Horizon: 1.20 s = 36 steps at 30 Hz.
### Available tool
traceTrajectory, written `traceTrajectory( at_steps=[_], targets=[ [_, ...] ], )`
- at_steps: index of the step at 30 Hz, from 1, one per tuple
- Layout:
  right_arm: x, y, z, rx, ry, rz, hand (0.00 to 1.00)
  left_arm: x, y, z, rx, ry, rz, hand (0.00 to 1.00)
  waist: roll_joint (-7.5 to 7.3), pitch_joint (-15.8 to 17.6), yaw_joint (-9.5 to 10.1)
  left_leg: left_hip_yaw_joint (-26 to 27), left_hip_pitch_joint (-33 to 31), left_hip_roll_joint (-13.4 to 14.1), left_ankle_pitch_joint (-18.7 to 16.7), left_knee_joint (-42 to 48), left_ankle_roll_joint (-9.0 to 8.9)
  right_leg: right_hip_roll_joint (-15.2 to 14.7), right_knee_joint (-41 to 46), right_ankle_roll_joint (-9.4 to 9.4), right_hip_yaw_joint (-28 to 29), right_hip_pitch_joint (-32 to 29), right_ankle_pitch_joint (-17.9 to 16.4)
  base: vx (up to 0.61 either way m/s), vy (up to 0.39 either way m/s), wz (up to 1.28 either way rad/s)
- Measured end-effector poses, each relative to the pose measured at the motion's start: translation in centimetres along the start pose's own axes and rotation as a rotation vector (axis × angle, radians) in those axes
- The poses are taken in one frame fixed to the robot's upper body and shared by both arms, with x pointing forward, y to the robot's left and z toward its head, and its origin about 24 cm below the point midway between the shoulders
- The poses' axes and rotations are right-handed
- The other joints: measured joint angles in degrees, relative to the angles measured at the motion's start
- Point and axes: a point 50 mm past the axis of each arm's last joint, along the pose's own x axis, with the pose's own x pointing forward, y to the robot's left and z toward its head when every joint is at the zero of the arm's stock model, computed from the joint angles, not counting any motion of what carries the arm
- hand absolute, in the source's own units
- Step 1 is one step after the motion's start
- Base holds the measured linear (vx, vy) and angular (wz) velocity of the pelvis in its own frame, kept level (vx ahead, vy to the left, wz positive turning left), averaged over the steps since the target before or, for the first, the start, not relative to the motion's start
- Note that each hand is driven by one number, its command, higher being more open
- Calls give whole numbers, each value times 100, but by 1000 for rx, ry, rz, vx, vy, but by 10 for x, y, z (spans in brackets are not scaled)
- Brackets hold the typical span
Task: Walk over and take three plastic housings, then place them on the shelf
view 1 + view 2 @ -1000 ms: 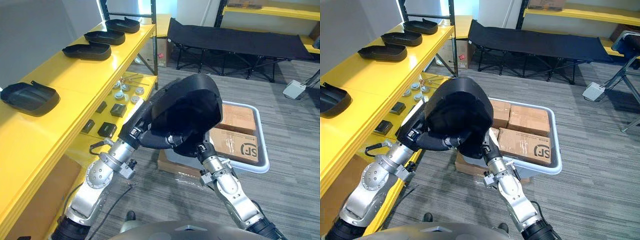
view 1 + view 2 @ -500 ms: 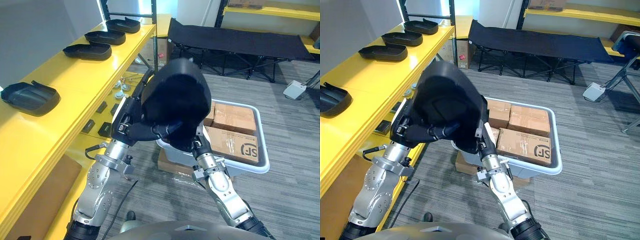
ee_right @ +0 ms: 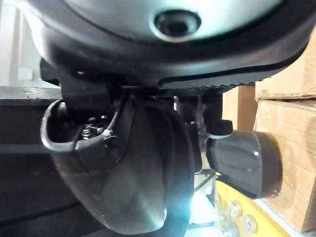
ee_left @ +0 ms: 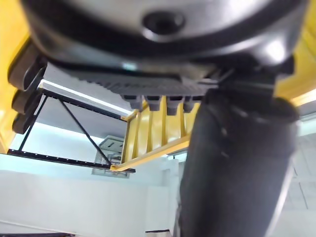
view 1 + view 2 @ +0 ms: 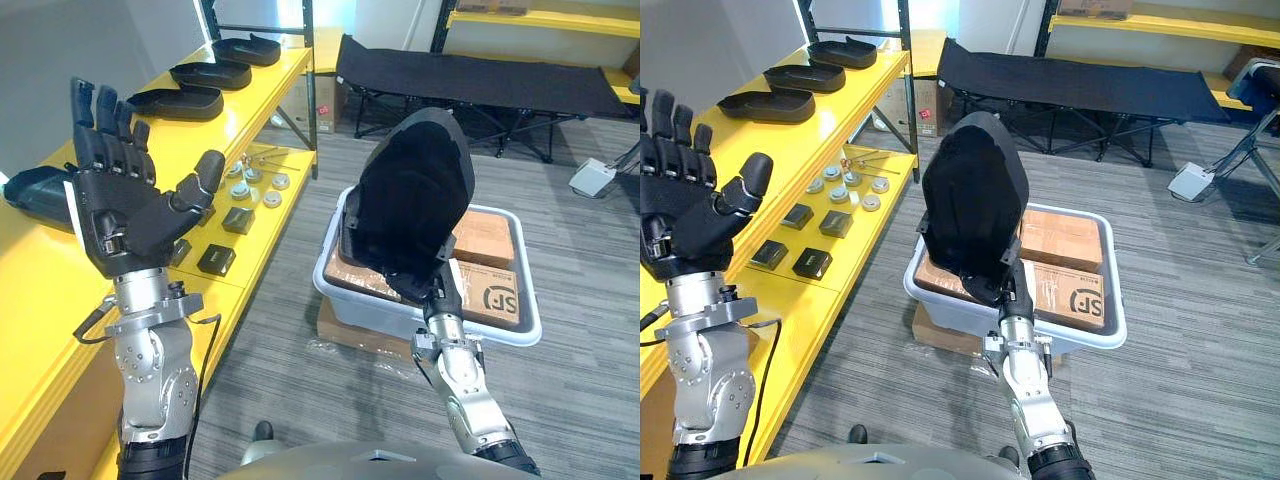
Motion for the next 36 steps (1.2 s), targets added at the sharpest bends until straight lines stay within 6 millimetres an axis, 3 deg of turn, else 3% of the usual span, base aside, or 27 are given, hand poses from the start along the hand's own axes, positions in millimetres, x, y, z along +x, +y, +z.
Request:
traceTrajectory(
  at_steps=[8, 19, 30, 36],
  targets=[
    [-2, 3, -2, 6, 6, 37, 0, -1, -11, -2, 64, 11, -185, 100, 14, -1, -15, 12, 0, 0, -3, 1, 0, -1, 0, 1, 11, -14, 1, 0, 0, 0],
    [-4, 11, 2, 3, -36, 113, 0, -18, -33, -34, 161, 179, -478, 100, 62, -25, -17, 12, 0, 0, -6, 2, -2, -1, 0, 4, 20, -21, 4, 0, 0, 0],
    [-3, 15, 45, 120, -287, 151, 0, -30, -32, -52, 281, 275, -575, 100, 112, -58, -14, 7, 0, 0, -12, 10, 3, -1, 0, 6, 22, -13, 5, 0, 0, 0],
    [-1, 18, 53, 138, -335, 179, 0, -38, -33, -63, 277, 344, -603, 100, 119, -63, -9, 19, 0, 0, -11, 9, -2, -1, 0, 6, 28, -21, 5, 0, 0, 0]
  ],
)
